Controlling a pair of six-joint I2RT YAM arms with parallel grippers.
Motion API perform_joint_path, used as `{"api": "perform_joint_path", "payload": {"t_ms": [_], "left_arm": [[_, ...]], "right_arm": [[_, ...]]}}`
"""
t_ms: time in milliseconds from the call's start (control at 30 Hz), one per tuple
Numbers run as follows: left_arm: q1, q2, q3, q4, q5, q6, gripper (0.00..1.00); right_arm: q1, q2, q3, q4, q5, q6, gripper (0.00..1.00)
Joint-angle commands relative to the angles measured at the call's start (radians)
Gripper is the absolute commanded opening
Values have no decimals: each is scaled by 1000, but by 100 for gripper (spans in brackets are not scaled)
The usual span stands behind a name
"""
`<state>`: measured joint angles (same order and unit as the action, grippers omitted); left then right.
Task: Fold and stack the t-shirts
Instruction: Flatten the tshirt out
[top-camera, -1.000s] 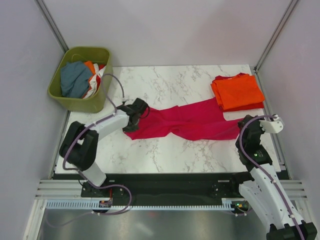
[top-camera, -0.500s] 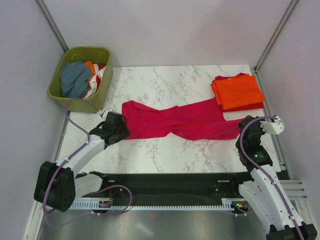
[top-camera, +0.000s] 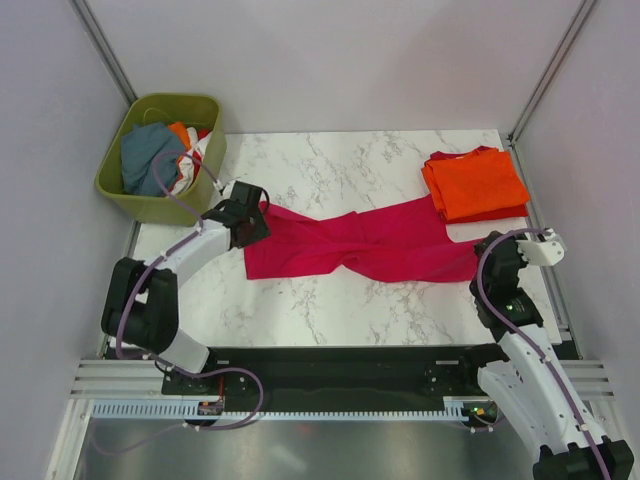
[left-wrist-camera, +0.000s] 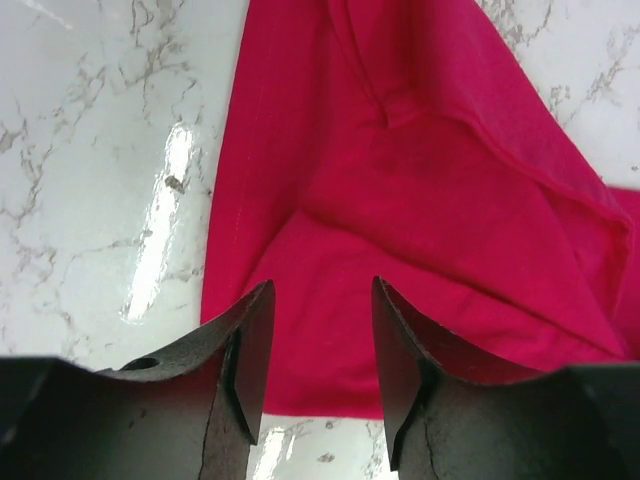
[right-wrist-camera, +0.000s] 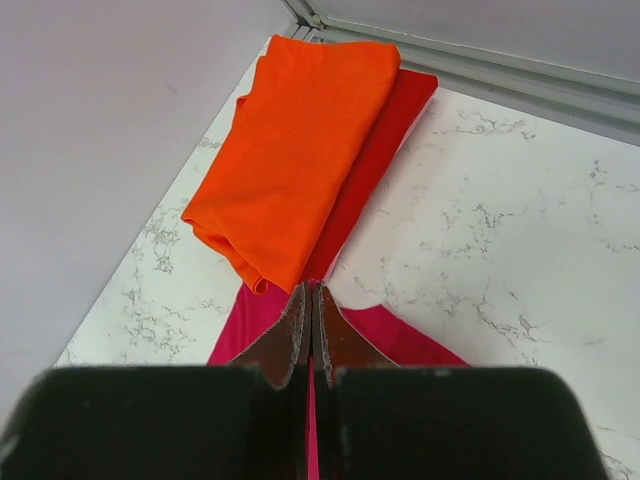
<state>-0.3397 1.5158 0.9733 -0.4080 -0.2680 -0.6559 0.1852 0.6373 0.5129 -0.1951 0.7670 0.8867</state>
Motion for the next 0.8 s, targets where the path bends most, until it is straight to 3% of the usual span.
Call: {"api": "perform_joint_path", "payload": {"t_ms": [0,233,600,700,767], "left_arm": [[-1,101,96,-5,-59,41,50],[-2,225,177,-35,-111,33,47],[-2,267,176,-46,-126,22,44],[-2,273,176,-46,-99,18,39],[-2,279,177,-40,-79,27,26]], "right_arm": [[-4,2,15,29,-1,-6,0],[-4,-4,9,37,-3,-5,0],[-3,2,6,40,-9,-5,0],[-4,2,6,42,-11,-3,0],[-4,2,6,42,-12,-3,0]]}}
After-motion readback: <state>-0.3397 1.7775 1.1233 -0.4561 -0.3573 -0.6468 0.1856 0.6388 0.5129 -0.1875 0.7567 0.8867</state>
